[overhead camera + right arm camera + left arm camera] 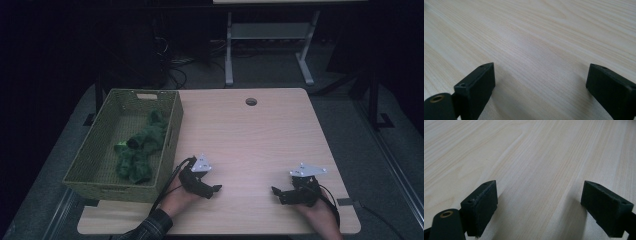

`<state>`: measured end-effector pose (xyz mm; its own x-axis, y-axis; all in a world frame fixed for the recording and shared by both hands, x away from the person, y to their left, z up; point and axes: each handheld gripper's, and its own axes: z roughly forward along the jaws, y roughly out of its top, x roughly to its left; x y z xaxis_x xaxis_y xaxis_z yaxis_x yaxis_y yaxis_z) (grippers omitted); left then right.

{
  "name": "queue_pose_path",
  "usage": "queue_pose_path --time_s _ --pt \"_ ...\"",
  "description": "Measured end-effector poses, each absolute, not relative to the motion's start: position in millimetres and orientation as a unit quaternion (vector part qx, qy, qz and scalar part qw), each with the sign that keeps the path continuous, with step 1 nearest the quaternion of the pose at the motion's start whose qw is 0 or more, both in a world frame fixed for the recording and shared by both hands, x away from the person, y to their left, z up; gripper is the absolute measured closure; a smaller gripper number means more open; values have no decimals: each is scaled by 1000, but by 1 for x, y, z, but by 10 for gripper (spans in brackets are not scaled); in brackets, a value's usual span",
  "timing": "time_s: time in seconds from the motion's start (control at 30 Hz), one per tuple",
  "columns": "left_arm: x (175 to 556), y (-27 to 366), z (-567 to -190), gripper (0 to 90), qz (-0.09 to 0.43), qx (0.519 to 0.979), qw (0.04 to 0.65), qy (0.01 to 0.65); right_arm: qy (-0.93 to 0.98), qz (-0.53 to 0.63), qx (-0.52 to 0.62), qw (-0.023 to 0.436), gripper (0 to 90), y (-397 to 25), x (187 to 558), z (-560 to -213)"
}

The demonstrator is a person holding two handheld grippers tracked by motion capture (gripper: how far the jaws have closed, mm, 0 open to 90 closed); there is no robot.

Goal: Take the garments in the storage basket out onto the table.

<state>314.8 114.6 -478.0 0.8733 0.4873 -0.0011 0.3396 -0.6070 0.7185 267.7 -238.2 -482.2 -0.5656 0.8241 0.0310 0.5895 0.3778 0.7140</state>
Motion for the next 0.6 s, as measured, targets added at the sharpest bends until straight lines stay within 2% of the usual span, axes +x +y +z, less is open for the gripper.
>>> queue_pose_path --time_s 0.6 --pt "317 113 -477 129 96 894 371 230 813 349 436 166 84 -238 268 -482"
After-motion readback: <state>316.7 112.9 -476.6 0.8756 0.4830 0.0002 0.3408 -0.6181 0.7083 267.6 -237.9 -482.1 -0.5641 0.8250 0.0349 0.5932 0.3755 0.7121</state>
